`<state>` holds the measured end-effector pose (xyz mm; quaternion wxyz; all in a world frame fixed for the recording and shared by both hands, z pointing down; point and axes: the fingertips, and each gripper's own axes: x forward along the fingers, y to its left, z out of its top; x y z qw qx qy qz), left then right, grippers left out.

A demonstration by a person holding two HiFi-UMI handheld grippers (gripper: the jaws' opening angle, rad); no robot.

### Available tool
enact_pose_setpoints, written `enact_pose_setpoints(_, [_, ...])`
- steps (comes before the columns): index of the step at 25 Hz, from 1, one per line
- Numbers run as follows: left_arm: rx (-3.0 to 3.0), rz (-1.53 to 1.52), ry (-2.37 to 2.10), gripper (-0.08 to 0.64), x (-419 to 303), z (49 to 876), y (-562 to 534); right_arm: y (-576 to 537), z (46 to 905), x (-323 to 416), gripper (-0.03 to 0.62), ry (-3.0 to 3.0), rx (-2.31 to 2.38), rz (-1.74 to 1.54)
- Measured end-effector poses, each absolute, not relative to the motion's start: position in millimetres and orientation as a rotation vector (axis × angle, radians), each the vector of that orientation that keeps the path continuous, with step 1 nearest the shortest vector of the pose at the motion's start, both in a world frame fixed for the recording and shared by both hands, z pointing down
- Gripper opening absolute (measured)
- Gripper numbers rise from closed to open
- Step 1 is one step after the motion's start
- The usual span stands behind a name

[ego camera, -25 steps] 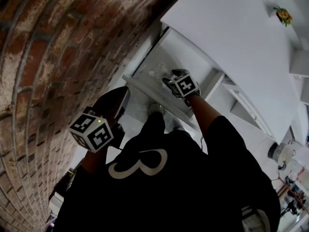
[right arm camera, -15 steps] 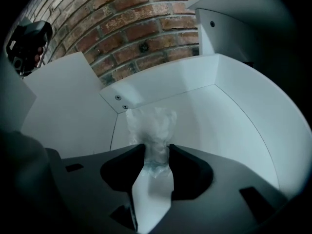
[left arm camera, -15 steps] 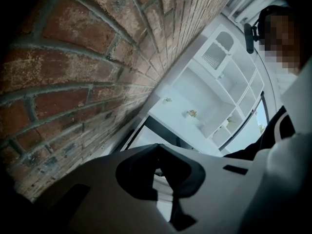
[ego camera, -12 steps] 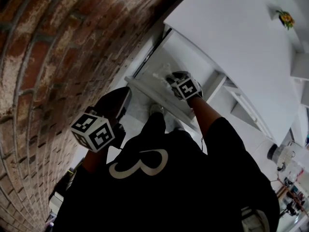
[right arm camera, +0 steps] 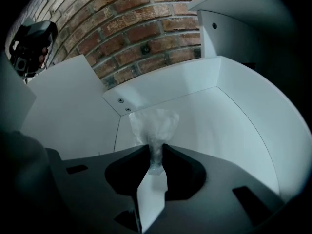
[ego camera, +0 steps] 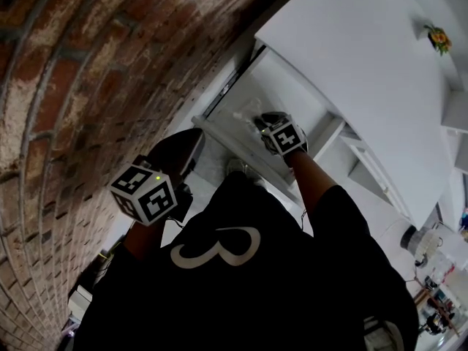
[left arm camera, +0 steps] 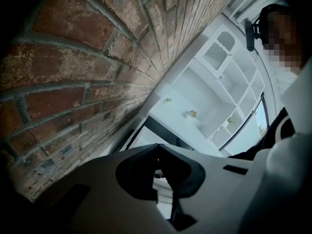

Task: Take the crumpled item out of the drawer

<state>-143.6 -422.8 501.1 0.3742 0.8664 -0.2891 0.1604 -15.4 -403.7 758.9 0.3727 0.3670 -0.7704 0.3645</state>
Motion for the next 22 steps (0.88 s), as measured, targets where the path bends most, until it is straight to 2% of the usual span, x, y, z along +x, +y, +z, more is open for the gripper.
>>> enact_pose_setpoints(9, [2.218, 0.418, -0.744, 0.003, -126, 499, -412, -405, 745, -7, 0.081, -2.013, 0.959, 0.969])
enact_pose_setpoints(22, [2.238, 0.38, -0.791, 0.003, -110, 464, -387, -401, 680, 10, 0.083, -2.119, 0.965, 0.903])
